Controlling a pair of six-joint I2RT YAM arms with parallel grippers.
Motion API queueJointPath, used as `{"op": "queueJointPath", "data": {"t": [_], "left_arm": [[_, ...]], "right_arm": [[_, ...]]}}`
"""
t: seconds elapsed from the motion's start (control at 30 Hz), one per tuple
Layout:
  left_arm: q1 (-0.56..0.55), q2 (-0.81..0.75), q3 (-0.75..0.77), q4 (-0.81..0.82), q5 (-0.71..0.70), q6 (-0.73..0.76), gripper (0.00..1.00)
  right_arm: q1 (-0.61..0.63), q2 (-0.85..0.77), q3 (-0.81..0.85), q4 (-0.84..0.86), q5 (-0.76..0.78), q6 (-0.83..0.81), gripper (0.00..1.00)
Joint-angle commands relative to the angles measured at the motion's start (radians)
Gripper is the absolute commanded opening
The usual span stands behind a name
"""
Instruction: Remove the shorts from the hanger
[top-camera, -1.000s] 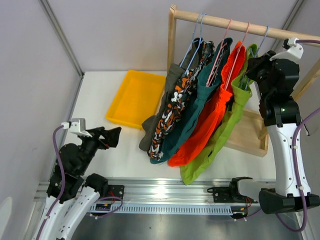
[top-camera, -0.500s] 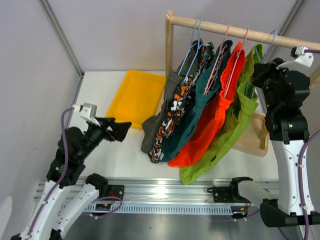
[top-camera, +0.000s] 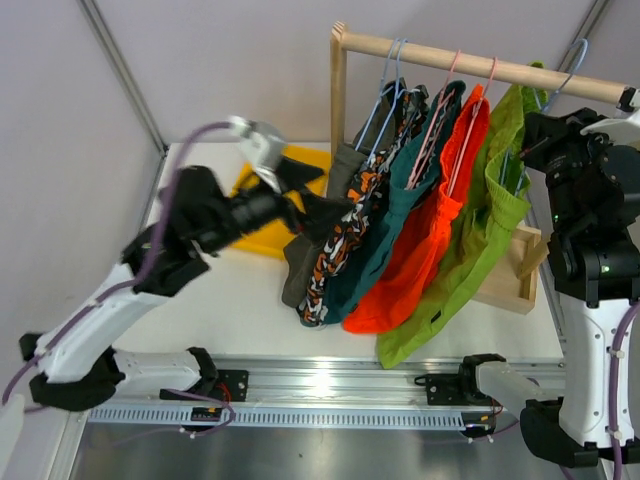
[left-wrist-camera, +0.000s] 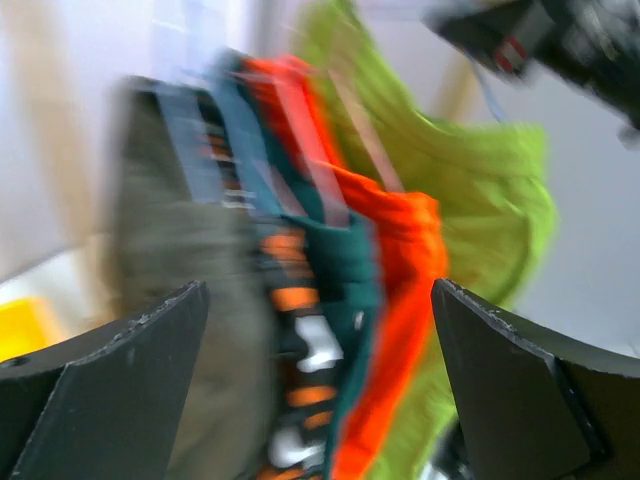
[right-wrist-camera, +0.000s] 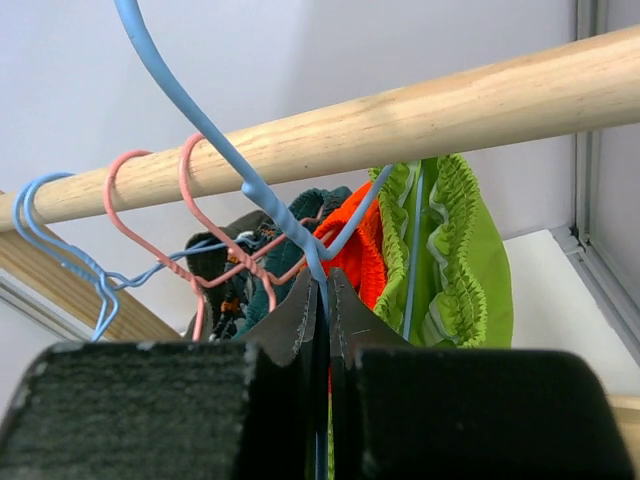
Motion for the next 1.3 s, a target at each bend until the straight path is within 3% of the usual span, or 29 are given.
{"op": "queueJointPath", "data": {"t": [0.0,0.03,0.13,0.33,0.73,1.17,1.27], "left_arm": [[-0.205,0.131,0.006,0.036,-0.092,0.078,0.99],[-0.299,0.157,0.0,0.057,-0.112,0.086,0.99],[-0.428,0.249,-0.026,0.147,-0.165,0.075,0.99],[-0.53,0.38,-0.001,0.264,-0.189,0.047,0.99],[-0.598,0.552,0.169,0.253,-0.2,0.052,0.99],[-0.645,0.578,0.148,0.248,-0.255,0.041,0.99],[-0.645,0.581,0.135,0.261,-0.321,0.058,0.91]], "right_arm": [[-0.001,-0.042,0.051,0.033,-0.012,0.046,0.0],[0.001,-0.049,0.048,0.021,-0.012,0.063,0.0],[0.001,-0.08,0.043,-0.036,0.004,0.086,0.0],[0.002,-0.157,0.028,-0.132,0.042,0.102,0.0],[0.002,-0.226,-0.099,-0.134,0.015,0.132,0.0],[0.001,-0.18,-0.036,-0.132,0.013,0.103,0.0],[0.001,-0.181,-0.023,-0.151,-0.01,0.117,0.0]]}}
